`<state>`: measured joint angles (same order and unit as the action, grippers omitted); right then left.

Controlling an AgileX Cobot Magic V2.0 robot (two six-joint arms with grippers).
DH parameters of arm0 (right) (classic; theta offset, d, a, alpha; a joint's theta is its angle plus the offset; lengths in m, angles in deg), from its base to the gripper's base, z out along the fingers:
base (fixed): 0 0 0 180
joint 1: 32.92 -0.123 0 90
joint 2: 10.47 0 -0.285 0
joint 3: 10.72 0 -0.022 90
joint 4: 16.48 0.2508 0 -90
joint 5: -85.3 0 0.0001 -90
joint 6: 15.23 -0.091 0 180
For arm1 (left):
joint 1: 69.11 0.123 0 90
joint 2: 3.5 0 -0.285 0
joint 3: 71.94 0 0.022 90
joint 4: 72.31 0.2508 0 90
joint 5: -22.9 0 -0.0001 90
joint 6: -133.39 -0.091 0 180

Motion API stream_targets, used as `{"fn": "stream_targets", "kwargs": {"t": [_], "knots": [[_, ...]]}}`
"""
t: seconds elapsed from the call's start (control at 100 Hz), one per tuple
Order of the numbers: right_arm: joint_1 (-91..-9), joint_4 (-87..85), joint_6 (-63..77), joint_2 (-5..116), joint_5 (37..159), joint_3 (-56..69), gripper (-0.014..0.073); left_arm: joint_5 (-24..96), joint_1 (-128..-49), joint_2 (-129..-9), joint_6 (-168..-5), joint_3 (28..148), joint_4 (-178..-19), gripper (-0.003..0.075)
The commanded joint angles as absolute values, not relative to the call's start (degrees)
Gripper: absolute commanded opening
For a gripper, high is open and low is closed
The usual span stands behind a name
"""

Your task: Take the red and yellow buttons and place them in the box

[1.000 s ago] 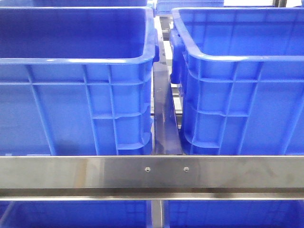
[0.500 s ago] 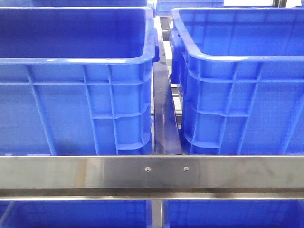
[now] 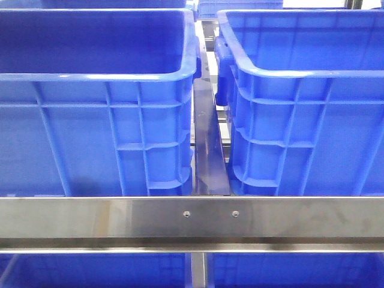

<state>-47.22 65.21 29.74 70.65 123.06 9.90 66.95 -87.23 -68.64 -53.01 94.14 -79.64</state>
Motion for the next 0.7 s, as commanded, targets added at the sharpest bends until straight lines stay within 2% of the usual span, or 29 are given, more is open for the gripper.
{"fn": "stream_targets", "kwargs": {"t": [0.0, 0.18, 0.24, 0.34, 0.48, 0.52, 0.56, 0.69], "knots": [[-47.28, 68.28, 30.83, 69.34, 122.47, 7.90, 0.0150, 61.89, -85.04, -63.88, -52.32, 92.80, -80.58, 0.0514], [-47.28, 68.27, 32.28, 69.34, 120.95, 7.90, 0.0150, 59.45, -83.88, -55.02, -51.55, 85.60, -80.58, 0.0511], [-47.28, 68.27, 33.28, 69.34, 119.69, 7.90, 0.0150, 58.95, -83.88, -52.48, -51.11, 83.58, -80.58, 0.0487], [-47.28, 68.27, 36.07, 69.34, 115.86, 7.90, 0.0150, 58.01, -83.88, -49.55, -50.75, 81.10, -80.58, 0.0376], [-47.28, 68.27, 42.26, 69.34, 106.92, 7.90, 0.0150, 57.89, -83.88, -47.87, -50.75, 79.76, -80.58, 0.0122], [-47.28, 68.27, 44.03, 69.34, 103.08, 7.90, 0.0150, 57.89, -83.88, -47.82, -50.75, 79.76, -80.58, 0.0029], [-47.28, 68.27, 45.54, 69.34, 99.99, 7.90, 0.0150, 57.89, -83.88, -47.82, -50.75, 79.76, -80.58, -0.0019], [-47.28, 68.27, 50.73, 70.83, 87.41, 7.90, 0.0150, 57.52, -83.88, -47.82, -50.75, 79.76, -80.58, -0.0019]]}}
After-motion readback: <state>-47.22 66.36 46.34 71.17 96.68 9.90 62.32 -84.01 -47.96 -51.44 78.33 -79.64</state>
